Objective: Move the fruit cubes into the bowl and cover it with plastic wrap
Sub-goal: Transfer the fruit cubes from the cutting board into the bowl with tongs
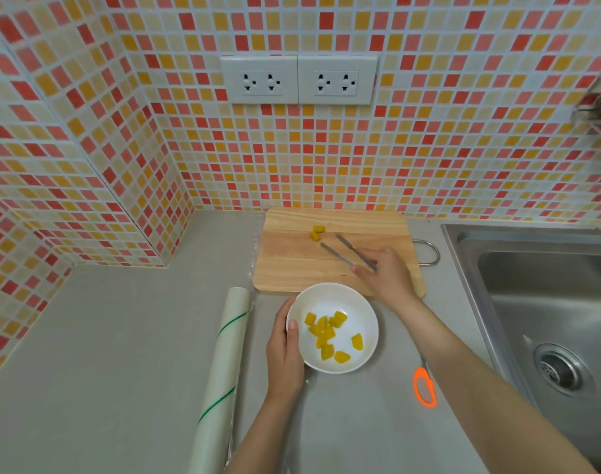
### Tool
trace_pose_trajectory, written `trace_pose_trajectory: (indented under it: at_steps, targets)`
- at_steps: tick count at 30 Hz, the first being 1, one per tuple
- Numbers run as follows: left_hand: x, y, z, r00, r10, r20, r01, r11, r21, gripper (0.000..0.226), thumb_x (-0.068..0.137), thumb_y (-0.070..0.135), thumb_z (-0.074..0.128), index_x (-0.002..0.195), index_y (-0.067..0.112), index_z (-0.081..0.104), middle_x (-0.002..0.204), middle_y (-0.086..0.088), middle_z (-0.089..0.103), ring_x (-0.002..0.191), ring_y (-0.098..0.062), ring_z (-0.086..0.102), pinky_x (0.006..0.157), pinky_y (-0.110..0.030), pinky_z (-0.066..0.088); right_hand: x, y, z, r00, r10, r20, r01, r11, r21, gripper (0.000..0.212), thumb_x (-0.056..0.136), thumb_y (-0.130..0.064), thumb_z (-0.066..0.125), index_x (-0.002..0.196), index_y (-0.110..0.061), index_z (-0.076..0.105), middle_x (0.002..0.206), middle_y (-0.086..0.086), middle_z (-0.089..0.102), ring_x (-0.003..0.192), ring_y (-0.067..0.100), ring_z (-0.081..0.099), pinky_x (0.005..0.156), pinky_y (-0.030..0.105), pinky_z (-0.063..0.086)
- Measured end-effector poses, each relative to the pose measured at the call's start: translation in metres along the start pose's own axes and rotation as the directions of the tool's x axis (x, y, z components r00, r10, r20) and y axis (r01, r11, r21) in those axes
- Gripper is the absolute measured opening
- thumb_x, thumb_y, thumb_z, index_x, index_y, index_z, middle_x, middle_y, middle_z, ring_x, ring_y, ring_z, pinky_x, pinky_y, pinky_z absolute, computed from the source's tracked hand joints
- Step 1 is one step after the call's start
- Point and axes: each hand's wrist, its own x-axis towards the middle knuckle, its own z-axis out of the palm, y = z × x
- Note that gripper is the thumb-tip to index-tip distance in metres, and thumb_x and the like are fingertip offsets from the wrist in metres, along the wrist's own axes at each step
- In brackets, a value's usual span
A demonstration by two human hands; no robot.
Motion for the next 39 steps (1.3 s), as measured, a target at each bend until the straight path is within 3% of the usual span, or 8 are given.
trace_pose_trajectory:
  at_steps: [6, 10, 16, 23, 26, 28, 33, 39]
  targets:
    - [0.000, -0.001, -0.001, 1.000, -0.001, 0.000, 0.001, 1.000, 0.001, 0.034, 0.093, 0.031, 0.040, 0.119, 0.047, 0.055, 0.121, 0.027, 0.060, 0.114, 0.004, 0.055, 0.083, -0.006, 0.044, 0.047, -0.026, 0.027, 0.995, 0.098, 0.016, -0.095, 0.987, -0.132, 0.034, 0.090, -0.029, 0.056, 0.123, -0.023, 0.059, 0.119, 0.011, 0.050, 0.106, 0.031, 0.055, 0.081, 0.037, 0.049]
    - [0.001, -0.001, -0.001, 1.000, 0.009, 0.004, -0.009, 1.000, 0.011, 0.035, 0.093, 0.031, 0.040, 0.119, 0.050, 0.055, 0.122, 0.026, 0.060, 0.114, 0.004, 0.056, 0.085, -0.008, 0.045, 0.058, -0.027, 0.050, 0.981, 0.193, 0.030, -0.183, 0.961, -0.206, 0.034, 0.091, -0.026, 0.052, 0.123, -0.014, 0.058, 0.124, 0.010, 0.051, 0.110, 0.031, 0.055, 0.085, 0.037, 0.047]
    - [0.002, -0.003, 0.000, 1.000, 0.024, -0.005, -0.024, 1.000, 0.004, 0.034, 0.093, 0.029, 0.040, 0.121, 0.043, 0.055, 0.123, 0.024, 0.061, 0.116, 0.001, 0.055, 0.089, -0.011, 0.044, 0.056, -0.012, 0.051, 0.965, 0.255, -0.066, -0.262, 0.955, -0.138, 0.030, 0.090, -0.024, 0.055, 0.117, -0.010, 0.059, 0.116, 0.012, 0.060, 0.105, 0.032, 0.058, 0.078, 0.036, 0.046]
    - [0.001, -0.005, 0.000, 1.000, 0.028, 0.002, -0.028, 1.000, 0.014, 0.034, 0.094, 0.031, 0.040, 0.120, 0.046, 0.054, 0.122, 0.027, 0.060, 0.116, 0.003, 0.055, 0.088, -0.007, 0.042, -0.014, -0.002, 0.014, 0.990, -0.090, -0.106, 0.095, 0.994, 0.046, 0.030, 0.087, -0.014, 0.060, 0.115, -0.024, 0.067, 0.081, -0.004, 0.048, 0.072, 0.010, 0.048, 0.059, 0.016, 0.033]
    - [0.001, -0.002, 0.000, 1.000, 0.028, -0.001, -0.028, 0.999, 0.016, 0.034, 0.094, 0.031, 0.039, 0.118, 0.049, 0.053, 0.121, 0.031, 0.059, 0.114, 0.007, 0.054, 0.085, -0.005, 0.041, -0.057, 0.006, 0.001, 0.978, -0.142, -0.155, 0.162, 0.980, 0.120, 0.030, 0.084, -0.013, 0.064, 0.113, -0.022, 0.068, 0.075, -0.012, 0.045, 0.069, 0.000, 0.050, 0.064, 0.003, 0.037]
    - [0.000, -0.002, 0.001, 0.999, 0.034, 0.001, -0.034, 0.999, 0.014, 0.034, 0.095, 0.029, 0.039, 0.117, 0.049, 0.054, 0.118, 0.032, 0.060, 0.112, 0.008, 0.054, 0.084, -0.004, 0.041, -0.081, 0.012, -0.006, 0.970, -0.161, -0.180, 0.181, 0.979, 0.100, 0.032, 0.083, -0.014, 0.065, 0.113, -0.025, 0.067, 0.077, -0.009, 0.048, 0.069, 0.003, 0.052, 0.064, 0.007, 0.039]
    - [-0.001, -0.001, 0.002, 1.000, 0.027, 0.003, -0.027, 1.000, 0.006, 0.034, 0.095, 0.027, 0.038, 0.115, 0.050, 0.055, 0.115, 0.033, 0.060, 0.109, 0.011, 0.055, 0.081, -0.003, 0.041, -0.109, 0.020, -0.016, 0.975, -0.201, -0.098, 0.203, 0.979, 0.013, 0.036, 0.082, -0.014, 0.067, 0.117, -0.026, 0.066, 0.087, -0.003, 0.051, 0.077, 0.015, 0.057, 0.079, 0.046, 0.051]
    - [-0.002, 0.001, 0.002, 1.000, 0.019, 0.006, -0.019, 1.000, 0.006, 0.036, 0.096, 0.026, 0.038, 0.115, 0.052, 0.054, 0.113, 0.034, 0.060, 0.107, 0.012, 0.056, 0.079, -0.002, 0.042, -0.096, 0.021, -0.027, 0.967, -0.187, -0.175, 0.198, 0.979, 0.046, 0.044, 0.081, -0.018, 0.070, 0.122, -0.028, 0.061, 0.085, -0.001, 0.045, 0.071, 0.008, 0.047, 0.076, 0.036, 0.052]
